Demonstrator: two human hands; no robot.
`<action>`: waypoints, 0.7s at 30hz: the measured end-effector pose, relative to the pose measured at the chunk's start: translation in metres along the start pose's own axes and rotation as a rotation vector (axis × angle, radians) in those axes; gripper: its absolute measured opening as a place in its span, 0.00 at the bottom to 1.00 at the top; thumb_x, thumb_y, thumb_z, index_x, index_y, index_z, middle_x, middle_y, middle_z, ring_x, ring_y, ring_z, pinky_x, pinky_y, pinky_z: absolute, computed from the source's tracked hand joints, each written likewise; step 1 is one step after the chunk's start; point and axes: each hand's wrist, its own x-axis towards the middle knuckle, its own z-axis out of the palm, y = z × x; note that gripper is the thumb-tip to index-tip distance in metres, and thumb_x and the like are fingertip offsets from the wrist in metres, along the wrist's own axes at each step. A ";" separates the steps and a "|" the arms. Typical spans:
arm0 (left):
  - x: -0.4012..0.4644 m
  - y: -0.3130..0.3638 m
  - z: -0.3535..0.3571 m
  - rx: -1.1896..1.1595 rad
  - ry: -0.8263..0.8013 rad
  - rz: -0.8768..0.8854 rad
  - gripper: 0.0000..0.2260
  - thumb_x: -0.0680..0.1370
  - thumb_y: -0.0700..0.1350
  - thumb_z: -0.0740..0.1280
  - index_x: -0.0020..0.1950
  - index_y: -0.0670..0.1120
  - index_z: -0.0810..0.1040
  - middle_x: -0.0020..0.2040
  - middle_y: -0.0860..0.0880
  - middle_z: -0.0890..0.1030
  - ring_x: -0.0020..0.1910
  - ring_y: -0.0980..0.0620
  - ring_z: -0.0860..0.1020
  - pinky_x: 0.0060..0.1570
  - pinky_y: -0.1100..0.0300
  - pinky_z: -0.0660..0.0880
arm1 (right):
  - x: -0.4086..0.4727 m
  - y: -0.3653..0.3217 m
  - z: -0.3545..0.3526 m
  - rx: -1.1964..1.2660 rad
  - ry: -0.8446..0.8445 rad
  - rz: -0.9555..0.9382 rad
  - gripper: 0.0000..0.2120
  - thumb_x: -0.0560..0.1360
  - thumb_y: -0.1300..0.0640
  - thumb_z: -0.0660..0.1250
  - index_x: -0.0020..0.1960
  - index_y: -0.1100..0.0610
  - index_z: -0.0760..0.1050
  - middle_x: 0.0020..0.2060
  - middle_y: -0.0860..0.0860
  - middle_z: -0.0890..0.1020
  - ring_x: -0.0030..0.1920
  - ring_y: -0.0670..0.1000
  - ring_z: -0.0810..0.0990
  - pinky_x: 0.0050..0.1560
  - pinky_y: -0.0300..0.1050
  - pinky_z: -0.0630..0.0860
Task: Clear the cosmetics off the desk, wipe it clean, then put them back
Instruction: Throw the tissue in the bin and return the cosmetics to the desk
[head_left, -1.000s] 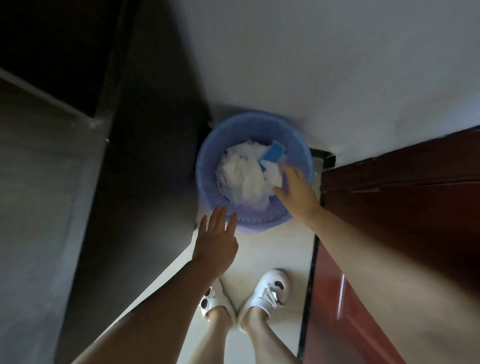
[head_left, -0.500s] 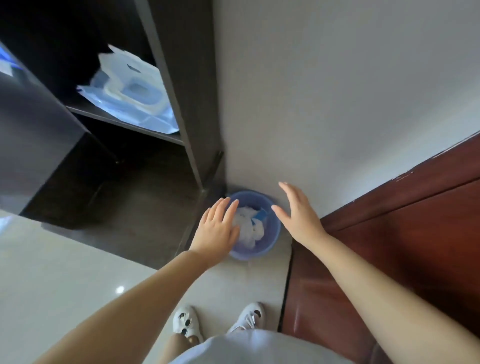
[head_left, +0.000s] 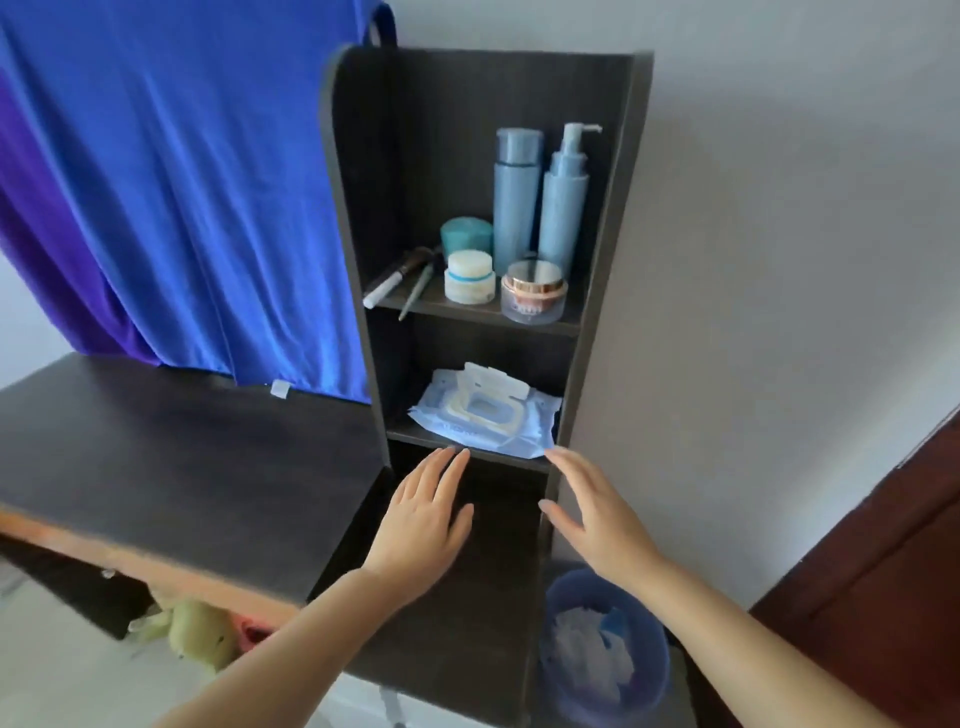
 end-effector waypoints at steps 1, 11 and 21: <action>0.004 -0.011 -0.015 -0.007 0.021 0.019 0.26 0.76 0.54 0.52 0.71 0.43 0.62 0.69 0.44 0.69 0.69 0.44 0.66 0.68 0.50 0.62 | 0.009 -0.017 0.002 -0.006 0.031 -0.026 0.26 0.76 0.51 0.63 0.72 0.55 0.61 0.71 0.51 0.65 0.71 0.47 0.63 0.67 0.32 0.55; 0.119 0.005 -0.103 -0.499 0.234 0.056 0.26 0.78 0.41 0.62 0.73 0.46 0.57 0.72 0.47 0.61 0.71 0.52 0.60 0.65 0.65 0.56 | 0.103 -0.100 -0.051 0.019 0.550 0.032 0.24 0.76 0.55 0.65 0.69 0.58 0.63 0.68 0.54 0.68 0.67 0.48 0.67 0.64 0.40 0.67; 0.196 0.022 -0.090 -0.646 0.231 -0.283 0.31 0.76 0.46 0.66 0.73 0.42 0.55 0.70 0.42 0.63 0.68 0.46 0.63 0.63 0.55 0.65 | 0.169 -0.085 -0.047 0.029 0.534 0.335 0.41 0.71 0.49 0.70 0.74 0.56 0.50 0.67 0.59 0.66 0.65 0.59 0.68 0.61 0.53 0.72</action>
